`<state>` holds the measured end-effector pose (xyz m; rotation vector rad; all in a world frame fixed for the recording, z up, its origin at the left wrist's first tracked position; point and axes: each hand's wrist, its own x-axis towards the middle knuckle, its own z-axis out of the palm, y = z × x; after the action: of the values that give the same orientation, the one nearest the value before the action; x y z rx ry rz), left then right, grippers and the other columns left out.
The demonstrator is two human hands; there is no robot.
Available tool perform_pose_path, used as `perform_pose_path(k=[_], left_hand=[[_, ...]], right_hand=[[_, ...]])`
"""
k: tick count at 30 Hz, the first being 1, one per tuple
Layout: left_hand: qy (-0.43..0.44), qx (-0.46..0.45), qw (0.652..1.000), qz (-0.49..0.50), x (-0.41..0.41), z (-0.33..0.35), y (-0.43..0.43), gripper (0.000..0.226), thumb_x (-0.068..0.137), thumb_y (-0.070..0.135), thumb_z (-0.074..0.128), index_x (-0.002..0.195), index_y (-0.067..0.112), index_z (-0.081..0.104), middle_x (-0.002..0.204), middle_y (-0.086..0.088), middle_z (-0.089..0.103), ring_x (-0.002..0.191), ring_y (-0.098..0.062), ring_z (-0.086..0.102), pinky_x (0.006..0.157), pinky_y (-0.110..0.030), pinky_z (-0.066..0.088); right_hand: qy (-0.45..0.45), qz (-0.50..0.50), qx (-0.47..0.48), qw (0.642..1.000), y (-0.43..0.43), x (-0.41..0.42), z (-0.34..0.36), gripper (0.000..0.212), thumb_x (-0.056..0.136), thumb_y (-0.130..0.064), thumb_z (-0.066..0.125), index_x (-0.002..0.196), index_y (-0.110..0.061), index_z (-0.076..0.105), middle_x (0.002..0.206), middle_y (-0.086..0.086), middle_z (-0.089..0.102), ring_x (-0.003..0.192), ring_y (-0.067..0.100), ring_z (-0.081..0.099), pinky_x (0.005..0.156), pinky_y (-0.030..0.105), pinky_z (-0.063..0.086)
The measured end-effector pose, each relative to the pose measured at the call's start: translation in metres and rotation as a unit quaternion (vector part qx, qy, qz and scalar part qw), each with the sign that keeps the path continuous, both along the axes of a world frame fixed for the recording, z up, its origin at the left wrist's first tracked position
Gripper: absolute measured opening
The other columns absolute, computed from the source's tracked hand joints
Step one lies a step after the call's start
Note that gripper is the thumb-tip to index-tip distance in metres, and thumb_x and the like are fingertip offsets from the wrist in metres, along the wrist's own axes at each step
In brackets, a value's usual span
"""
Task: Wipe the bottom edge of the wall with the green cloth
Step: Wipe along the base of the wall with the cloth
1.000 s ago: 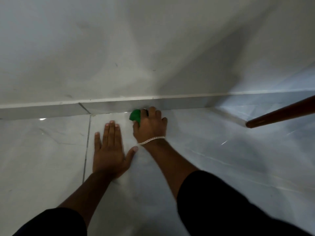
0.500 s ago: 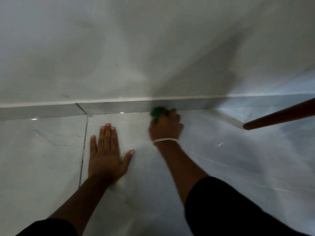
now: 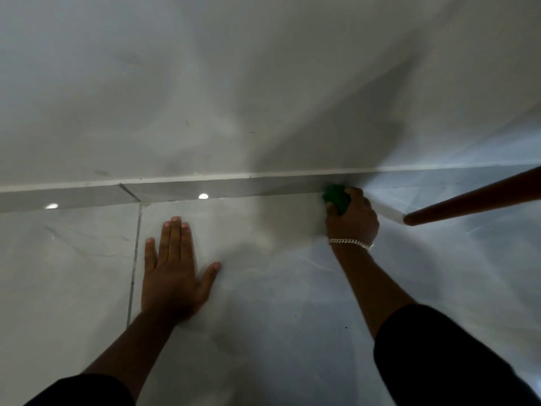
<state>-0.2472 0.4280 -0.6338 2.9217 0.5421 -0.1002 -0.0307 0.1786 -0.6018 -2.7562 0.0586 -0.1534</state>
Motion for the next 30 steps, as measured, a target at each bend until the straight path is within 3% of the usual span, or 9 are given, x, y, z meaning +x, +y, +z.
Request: perform_pose_path(k=[4,9,13,16,19,23,27,30], left_hand=[[0.010,0.004,1.000,0.001,0.002,0.000,0.001,0.098,0.086,0.071,0.023,0.154,0.002,0.008,0.165,-0.018,0.008,0.154,-0.030,0.003,0.122,-0.056,0.010],[0.014,0.016,1.000,-0.005,0.002,-0.004,0.000,0.098,0.086,0.071,0.024,0.154,0.002,0.010,0.165,-0.019,0.009,0.154,-0.031,0.004,0.122,-0.057,0.011],[0.021,0.009,1.000,-0.004,0.001,-0.002,0.002,0.099,0.085,0.072,0.023,0.155,0.003,0.007,0.165,-0.018,0.007,0.154,-0.030,0.003,0.123,-0.056,0.010],[0.023,0.000,1.000,0.002,0.000,0.004,0.001,0.097,0.086,0.069,0.027,0.154,0.003,0.008,0.165,-0.018,0.008,0.154,-0.030,0.003,0.122,-0.057,0.009],[0.029,0.005,1.000,0.000,0.002,0.007,-0.001,0.095,0.086,0.065,0.032,0.154,0.001,0.010,0.165,-0.019,0.010,0.154,-0.031,0.005,0.121,-0.058,0.011],[0.035,-0.003,0.999,0.008,0.003,0.009,0.000,0.097,0.085,0.066,0.034,0.154,0.003,0.009,0.165,-0.018,0.009,0.154,-0.030,0.004,0.122,-0.058,0.009],[0.024,0.002,1.000,0.006,0.003,0.005,-0.002,0.097,0.085,0.066,0.035,0.154,0.002,0.009,0.165,-0.019,0.010,0.154,-0.031,0.005,0.122,-0.057,0.008],[0.024,0.010,1.000,0.002,0.005,0.003,-0.001,0.097,0.086,0.066,0.032,0.154,0.001,0.010,0.165,-0.020,0.010,0.153,-0.032,0.005,0.122,-0.058,0.008]], right_hand=[[-0.030,0.034,-0.015,0.999,0.048,-0.024,-0.010,0.034,0.069,-0.022,0.073,0.100,-0.009,0.070,0.096,0.028,0.065,0.072,0.045,0.061,0.061,0.040,0.052],[-0.018,0.158,-0.009,0.987,0.141,-0.069,-0.008,0.027,0.055,-0.021,0.078,0.079,-0.010,0.070,0.081,0.018,0.065,0.062,0.035,0.061,0.051,0.030,0.049],[0.017,0.209,0.037,0.977,0.141,-0.061,0.002,0.026,0.062,-0.025,0.078,0.084,-0.011,0.074,0.088,0.018,0.066,0.070,0.037,0.064,0.058,0.034,0.053],[0.021,0.170,0.075,0.982,0.092,-0.033,0.009,0.017,0.068,-0.024,0.072,0.084,-0.018,0.075,0.085,0.017,0.069,0.074,0.040,0.066,0.064,0.038,0.055],[0.033,0.123,0.025,0.991,0.027,0.002,0.015,0.022,0.076,-0.030,0.069,0.095,-0.023,0.076,0.091,0.016,0.071,0.083,0.039,0.066,0.071,0.036,0.054],[0.054,0.040,-0.025,0.997,0.000,0.019,0.013,0.035,0.081,-0.029,0.065,0.112,-0.015,0.069,0.108,0.021,0.065,0.098,0.040,0.061,0.082,0.039,0.050],[-0.001,0.080,0.000,0.997,0.064,-0.022,-0.001,0.028,0.069,-0.019,0.062,0.092,-0.009,0.073,0.088,0.026,0.067,0.074,0.044,0.063,0.065,0.040,0.052],[0.022,0.157,0.037,0.987,0.133,-0.059,0.003,0.019,0.060,-0.014,0.070,0.079,-0.011,0.073,0.078,0.021,0.065,0.064,0.039,0.062,0.058,0.035,0.052]])
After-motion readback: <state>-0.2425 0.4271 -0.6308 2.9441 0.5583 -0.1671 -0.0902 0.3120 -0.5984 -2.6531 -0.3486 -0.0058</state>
